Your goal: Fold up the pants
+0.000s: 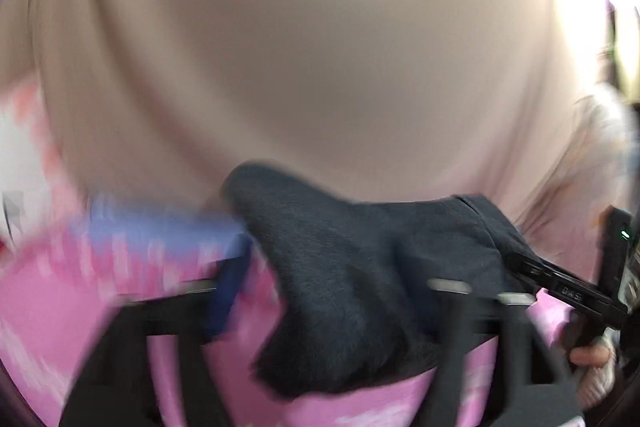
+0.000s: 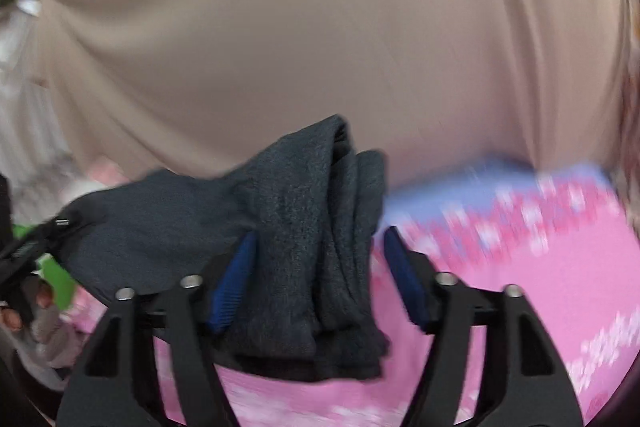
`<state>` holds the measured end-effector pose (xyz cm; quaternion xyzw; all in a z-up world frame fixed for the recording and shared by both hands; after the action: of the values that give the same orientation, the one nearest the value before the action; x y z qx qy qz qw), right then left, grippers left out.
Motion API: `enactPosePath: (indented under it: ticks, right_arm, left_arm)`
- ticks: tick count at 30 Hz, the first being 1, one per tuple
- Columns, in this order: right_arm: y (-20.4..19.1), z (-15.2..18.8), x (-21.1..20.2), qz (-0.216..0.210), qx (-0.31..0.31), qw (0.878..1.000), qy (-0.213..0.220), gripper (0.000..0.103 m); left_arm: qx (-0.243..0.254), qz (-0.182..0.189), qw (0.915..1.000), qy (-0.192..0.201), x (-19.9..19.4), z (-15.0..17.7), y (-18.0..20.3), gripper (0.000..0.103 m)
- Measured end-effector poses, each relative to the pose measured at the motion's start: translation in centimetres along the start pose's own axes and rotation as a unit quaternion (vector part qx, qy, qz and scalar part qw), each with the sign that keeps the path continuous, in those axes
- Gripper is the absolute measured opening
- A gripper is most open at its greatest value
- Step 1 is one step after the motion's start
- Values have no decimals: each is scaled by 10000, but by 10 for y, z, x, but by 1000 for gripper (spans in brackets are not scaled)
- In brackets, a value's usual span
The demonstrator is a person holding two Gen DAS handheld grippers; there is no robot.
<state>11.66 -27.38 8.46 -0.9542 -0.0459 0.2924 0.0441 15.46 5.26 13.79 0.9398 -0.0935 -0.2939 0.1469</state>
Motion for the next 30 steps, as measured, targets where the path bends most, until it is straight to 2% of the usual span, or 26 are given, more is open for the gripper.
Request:
enactPosePath:
  ticks: [1,2,3,4,6,8,12,14,16,17,19,20,23,24,25,26,27,28,30]
  right_arm:
    - [17,33,26,338,119,9984,-439,59]
    - [26,54,37,295,259,9969,-678,57]
    - [33,71,41,100,440,9960,-771,55]
    - [37,84,41,-28,591,9949,-820,53]
    - [34,82,33,-21,473,9962,-734,51]
    - [18,65,26,-137,272,9983,-506,50]
    - [-9,42,27,-376,13,9989,-293,47]
    - [-18,47,46,-363,-209,9976,-544,26]
    - [-10,67,74,-175,-232,9946,-1001,17]
    - [-4,73,74,-357,-58,9955,-876,17]
    - [-1,70,65,-453,29,9952,-872,17]
    - [-1,67,58,-361,-23,9966,-745,18]
    - [1,71,54,-297,46,9974,-651,24]
    - [4,74,52,-343,182,9970,-668,24]
    - [10,74,52,-352,354,9964,-683,34]
    - [15,73,52,-324,486,9959,-687,49]
    - [20,73,53,-303,611,9954,-668,56]
    - [26,74,53,-358,789,9940,-668,62]
    - [28,76,59,-613,978,9902,-786,63]
  left_arm:
    - [-165,-409,9986,-299,30,22,-20,66]
    - [-307,-719,9940,-766,60,49,-43,59]
    - [-519,-699,9892,-1183,77,74,-61,46]
    - [-654,-644,9866,-1352,83,85,-69,44]
    - [-839,-677,9845,-1386,84,100,-78,44]
    - [-819,-593,9862,-1314,80,100,-66,44]
    - [-828,-313,9887,-1214,83,92,-39,60]
    - [-801,-252,9886,-1250,92,95,-34,61]
    - [-725,-386,9863,-1429,102,107,-38,60]
    - [-656,-402,9837,-1625,109,118,-42,61]
    - [-550,-330,9859,-1547,104,120,-45,59]
    - [-570,-285,9865,-1506,94,119,-47,58]
    - [-910,-26,9885,-1210,69,114,-64,59]
    - [-1144,74,9865,-1172,64,111,-73,63]
    - [-1432,218,9827,-1153,60,108,-84,68]
    - [-1644,279,9792,-1155,60,105,-92,70]
    - [-1850,283,9754,-1166,63,102,-100,70]
    - [-2054,344,9704,-1227,69,100,-107,70]
    - [-2215,582,9617,-1507,82,101,-107,70]
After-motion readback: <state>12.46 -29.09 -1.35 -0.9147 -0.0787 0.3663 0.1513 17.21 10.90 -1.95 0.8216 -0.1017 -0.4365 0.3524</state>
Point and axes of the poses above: each gripper's, at about its wrist camera, not at the fingertips, and x roughly the way its jaws point, y to its right, z to its underside, the point moved 4 cm from there along x, roughly the way its jaws point, and after that the axes turned 11 degrees about -x, right-handed, at the moved point
